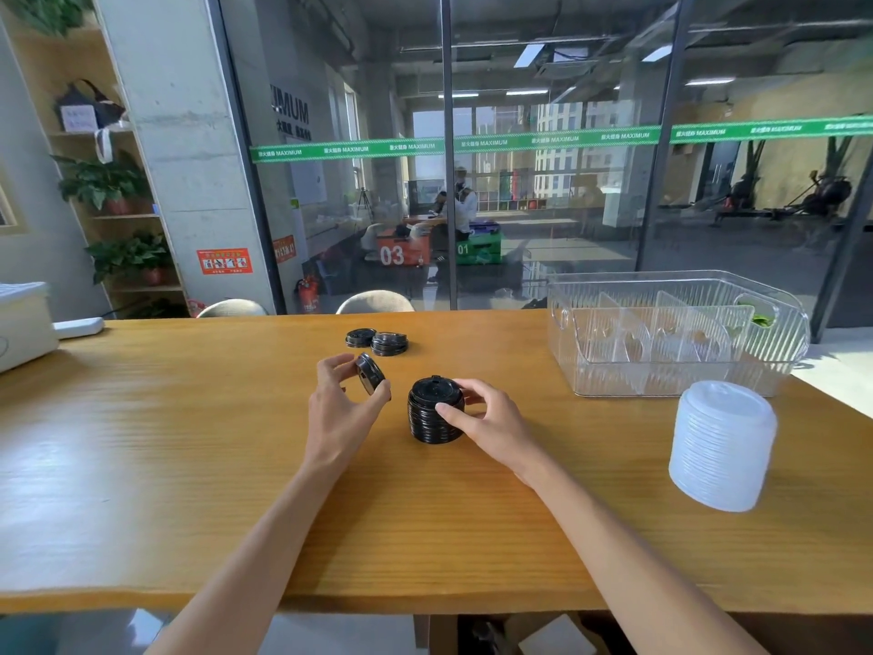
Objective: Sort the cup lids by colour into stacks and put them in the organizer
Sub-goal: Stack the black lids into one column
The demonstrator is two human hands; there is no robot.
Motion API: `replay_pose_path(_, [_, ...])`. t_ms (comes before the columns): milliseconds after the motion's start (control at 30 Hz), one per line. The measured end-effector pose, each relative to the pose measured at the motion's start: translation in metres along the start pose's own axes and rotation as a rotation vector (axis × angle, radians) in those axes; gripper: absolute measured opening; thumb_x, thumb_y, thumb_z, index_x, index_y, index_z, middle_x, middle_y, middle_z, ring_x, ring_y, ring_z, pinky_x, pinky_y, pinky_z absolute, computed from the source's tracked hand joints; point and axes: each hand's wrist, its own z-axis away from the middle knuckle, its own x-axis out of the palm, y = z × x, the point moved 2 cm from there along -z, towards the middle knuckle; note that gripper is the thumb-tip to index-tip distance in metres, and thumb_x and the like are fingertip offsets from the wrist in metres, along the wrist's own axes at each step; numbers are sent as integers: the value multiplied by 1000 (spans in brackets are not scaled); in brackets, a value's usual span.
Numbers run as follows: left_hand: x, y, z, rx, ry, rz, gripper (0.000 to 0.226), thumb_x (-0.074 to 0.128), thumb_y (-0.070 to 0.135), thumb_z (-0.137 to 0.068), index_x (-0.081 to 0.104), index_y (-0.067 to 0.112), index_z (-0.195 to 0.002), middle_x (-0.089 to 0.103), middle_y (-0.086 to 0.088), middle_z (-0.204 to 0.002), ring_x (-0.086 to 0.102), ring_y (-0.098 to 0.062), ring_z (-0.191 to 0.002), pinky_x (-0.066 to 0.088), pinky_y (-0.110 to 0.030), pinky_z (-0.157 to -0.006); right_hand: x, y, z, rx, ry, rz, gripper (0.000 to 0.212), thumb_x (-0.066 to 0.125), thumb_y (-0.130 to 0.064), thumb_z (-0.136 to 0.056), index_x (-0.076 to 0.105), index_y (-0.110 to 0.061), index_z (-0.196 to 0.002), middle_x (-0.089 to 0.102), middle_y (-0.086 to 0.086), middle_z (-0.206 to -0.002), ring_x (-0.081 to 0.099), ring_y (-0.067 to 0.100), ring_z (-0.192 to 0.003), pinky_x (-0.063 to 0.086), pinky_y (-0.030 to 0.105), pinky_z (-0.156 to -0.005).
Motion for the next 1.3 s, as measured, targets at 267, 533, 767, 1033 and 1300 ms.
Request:
replay_pose_path(267, [4, 17, 9, 128, -67, 12, 55, 81, 50, -93, 59, 37, -143, 62, 14, -137, 64, -10, -120, 56, -36, -103, 1, -4, 2, -3, 3, 6, 60, 77, -55, -93, 62, -29, -145, 63, -19, -137, 54, -2, -127, 45, 30, -109])
replay_pose_path(533, [29, 30, 14, 117, -139, -31, 69, 78, 72, -85, 62, 36, -142, 63, 19, -129, 64, -3, -116, 58, -38, -101, 3, -9, 4, -14, -3, -4, 58, 83, -47, -90, 64, -28, -141, 66, -16, -132, 58, 2, -125, 50, 40, -111])
replay_pose_path(767, [46, 37, 19, 57, -109, -210, 75, 70, 88, -74, 61, 32, -123, 59, 18, -116, 61, -10, -110, 55, -41, -99, 3, -9, 5, -13, -11, 14, 64, 93, -46, -79, 65, -30, -135, 66, -12, -128, 62, 8, -122, 53, 41, -108])
replay_pose_path(1033, [59, 41, 20, -58, -134, -322, 89, 57, 103, -66, 48, 24, -108, 53, 12, -106, 60, -17, -99, 55, -45, -92, 4, -8, 5, -74, -20, 41, 93, 92, -42, -81, 39, -46, -157, 62, -7, -132, 57, 12, -128, 51, 39, -107])
replay_pose_path(1300, [49, 29, 19, -104, -326, -130, 91, 63, 98, -69, 45, 29, -126, 59, 17, -122, 60, -9, -112, 48, -31, -88, 3, -8, 3, -67, -50, 36, 74, 85, -45, -89, 49, -44, -153, 65, -14, -134, 59, 9, -128, 51, 46, -112])
